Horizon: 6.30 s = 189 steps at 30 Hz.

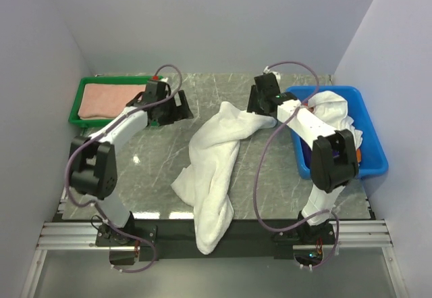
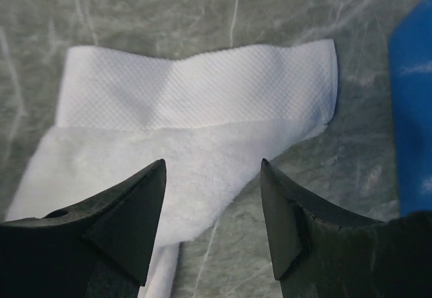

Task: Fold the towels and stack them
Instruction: Flatten out the crumpled towel

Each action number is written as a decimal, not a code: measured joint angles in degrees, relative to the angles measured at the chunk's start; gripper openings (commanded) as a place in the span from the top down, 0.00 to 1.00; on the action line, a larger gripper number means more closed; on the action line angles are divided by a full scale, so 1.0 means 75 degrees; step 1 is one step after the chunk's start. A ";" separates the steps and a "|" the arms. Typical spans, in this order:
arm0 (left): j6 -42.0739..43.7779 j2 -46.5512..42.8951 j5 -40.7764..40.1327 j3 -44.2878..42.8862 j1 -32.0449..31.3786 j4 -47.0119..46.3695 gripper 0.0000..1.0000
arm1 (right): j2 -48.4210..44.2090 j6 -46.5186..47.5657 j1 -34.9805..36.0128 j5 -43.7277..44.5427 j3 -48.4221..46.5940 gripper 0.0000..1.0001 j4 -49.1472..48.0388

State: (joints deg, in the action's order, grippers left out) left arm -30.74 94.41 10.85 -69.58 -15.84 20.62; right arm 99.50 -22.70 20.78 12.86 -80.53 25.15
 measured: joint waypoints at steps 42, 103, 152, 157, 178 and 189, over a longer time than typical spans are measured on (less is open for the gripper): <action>-0.0659 0.0560 -0.6776 -0.1087 -0.3858 0.2582 0.68 | 0.0099 -0.1411 0.1495 -0.0906 0.2602 0.40 -0.1180; -0.0192 0.2751 -0.1877 -0.2241 -0.0522 0.1201 0.13 | 0.1291 -0.1364 -0.0146 -0.0297 0.1378 1.00 -0.0743; -0.1189 -0.0198 -0.1580 0.1673 -0.1813 -0.0227 0.40 | -0.4351 -0.1081 0.0414 -0.0868 0.5811 1.00 -0.1635; -0.1221 0.0184 -0.1323 0.1658 -0.1798 -0.0361 0.58 | -0.4398 -0.1081 0.0414 -0.0868 0.5811 1.00 -0.1635; -0.1128 -0.0230 -0.1853 0.1195 -0.1810 0.0125 0.99 | -0.4596 -0.1052 0.0443 -0.0915 0.5808 1.00 -0.1635; -0.0868 -0.0697 -0.5764 -0.0761 -0.3920 0.1466 0.67 | -0.4555 -0.1000 0.0985 -0.0901 0.5479 1.00 -0.1725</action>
State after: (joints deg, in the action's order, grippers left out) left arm -37.26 89.19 -32.38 -75.29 -45.23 31.62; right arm 65.34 -30.20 28.16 6.11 -39.44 12.21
